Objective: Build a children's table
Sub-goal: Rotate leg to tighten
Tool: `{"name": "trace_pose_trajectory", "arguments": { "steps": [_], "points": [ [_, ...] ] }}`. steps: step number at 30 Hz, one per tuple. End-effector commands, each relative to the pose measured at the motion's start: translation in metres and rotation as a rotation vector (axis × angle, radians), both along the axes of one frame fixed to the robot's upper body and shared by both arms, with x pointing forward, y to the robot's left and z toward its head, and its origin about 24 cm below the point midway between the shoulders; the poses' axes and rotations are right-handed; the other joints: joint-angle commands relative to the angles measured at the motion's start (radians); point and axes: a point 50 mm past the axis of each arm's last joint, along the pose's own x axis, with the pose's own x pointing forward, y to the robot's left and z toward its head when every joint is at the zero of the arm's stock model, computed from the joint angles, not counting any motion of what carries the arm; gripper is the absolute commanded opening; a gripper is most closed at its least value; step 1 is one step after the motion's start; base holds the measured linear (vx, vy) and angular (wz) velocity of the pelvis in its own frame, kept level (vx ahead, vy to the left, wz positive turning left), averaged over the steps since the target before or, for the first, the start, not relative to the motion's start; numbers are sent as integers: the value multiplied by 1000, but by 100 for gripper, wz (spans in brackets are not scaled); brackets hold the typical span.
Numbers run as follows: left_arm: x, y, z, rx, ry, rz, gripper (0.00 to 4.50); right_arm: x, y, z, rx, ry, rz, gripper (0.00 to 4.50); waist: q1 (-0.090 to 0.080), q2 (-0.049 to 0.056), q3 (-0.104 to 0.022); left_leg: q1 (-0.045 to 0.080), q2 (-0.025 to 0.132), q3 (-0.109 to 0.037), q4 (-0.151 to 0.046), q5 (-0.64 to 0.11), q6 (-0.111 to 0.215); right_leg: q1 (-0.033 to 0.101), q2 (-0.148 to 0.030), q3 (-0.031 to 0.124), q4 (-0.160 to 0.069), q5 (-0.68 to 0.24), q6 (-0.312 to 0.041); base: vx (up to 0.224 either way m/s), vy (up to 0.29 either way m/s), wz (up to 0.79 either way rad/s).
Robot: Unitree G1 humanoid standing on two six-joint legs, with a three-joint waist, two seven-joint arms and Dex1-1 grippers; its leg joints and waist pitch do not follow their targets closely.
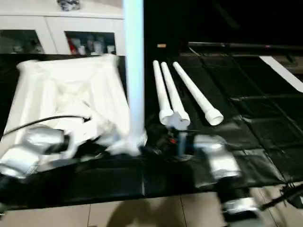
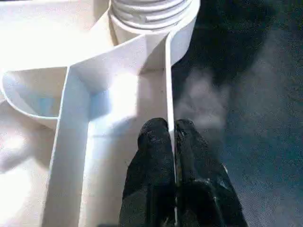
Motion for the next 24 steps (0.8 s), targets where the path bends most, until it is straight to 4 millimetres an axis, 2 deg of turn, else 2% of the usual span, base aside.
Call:
{"name": "trace_pose_trajectory", "arguments": {
  "steps": [1, 4, 6, 7, 10, 11, 14, 15, 16, 18, 24],
  "points": [
    [-11, -2, -18, 74, 91, -91, 0, 1, 4, 8, -35, -21, 93, 446, 5, 6, -53, 10, 24, -2, -60, -284, 29, 43, -69, 44, -81, -280, -186, 0, 0, 0],
    [-13, -3, -15, 81, 111, -180, 0, 1, 7, 6, -102, -20, 196, 446, 13, 6, -54, 11, 26, -1, -60, -276, 23, 41, -71, 45, -79, -288, -185, 0, 0, 0],
    [-15, -5, -15, 81, 115, -210, 0, 1, 11, 5, -116, -26, 216, 446, 16, 3, -55, 13, 26, 1, -59, -265, 19, 40, -71, 46, -78, -268, -194, 0, 0, 0],
    [-15, -6, -15, 83, 116, -223, 0, 2, 12, 5, -116, -23, 224, 446, 22, 5, -56, 14, 27, 2, -58, -261, 19, 39, -71, 46, -76, -256, -197, 0, 0, 0],
    [-19, -10, -15, 89, 131, -294, 0, 3, 21, 4, -122, -18, 260, 446, 26, 6, -58, 13, 27, 2, -58, -248, 16, 41, -71, 45, -70, -219, -207, 0, 0, 0],
    [-20, -11, -14, 91, 132, -307, 0, 3, 23, 3, -121, -17, 270, 446, 26, 3, -58, 12, 27, 2, -58, -245, 16, 42, -70, 45, -69, -214, -206, 0, 0, 0],
    [-20, -14, -13, 93, 131, -329, 0, 3, 28, 3, -116, -6, 292, 421, 32, 6, -57, 15, 29, 2, -59, -256, 13, 40, -72, 46, -70, -226, -206, 0, 0, 0],
    [-20, -14, -13, 92, 130, -331, 0, 3, 28, 3, -115, -5, 295, 411, 35, 6, -57, 15, 29, 2, -59, -259, 11, 42, -72, 46, -70, -229, -203, 0, 0, 0],
    [-20, -14, -13, 92, 129, -339, 0, 3, 29, 3, -115, -5, 307, 411, 36, 2, -57, 14, 29, 3, -59, -260, 12, 42, -72, 46, -71, -234, -198, 0, 0, 0],
    [-19, -14, -12, 92, 129, -344, 0, 3, 30, 2, -113, -1, 319, 386, 38, 3, -57, 14, 28, 2, -59, -261, 9, 41, -72, 46, -71, -252, -190, 0, 0, 0],
    [-19, -13, -13, 96, 131, -345, 0, 2, 30, 0, -108, 7, 333, 341, 38, 4, -59, 13, 28, 2, -58, -249, 11, 43, -71, 45, -68, -223, -196, 0, 0, 0]
  ]
}}
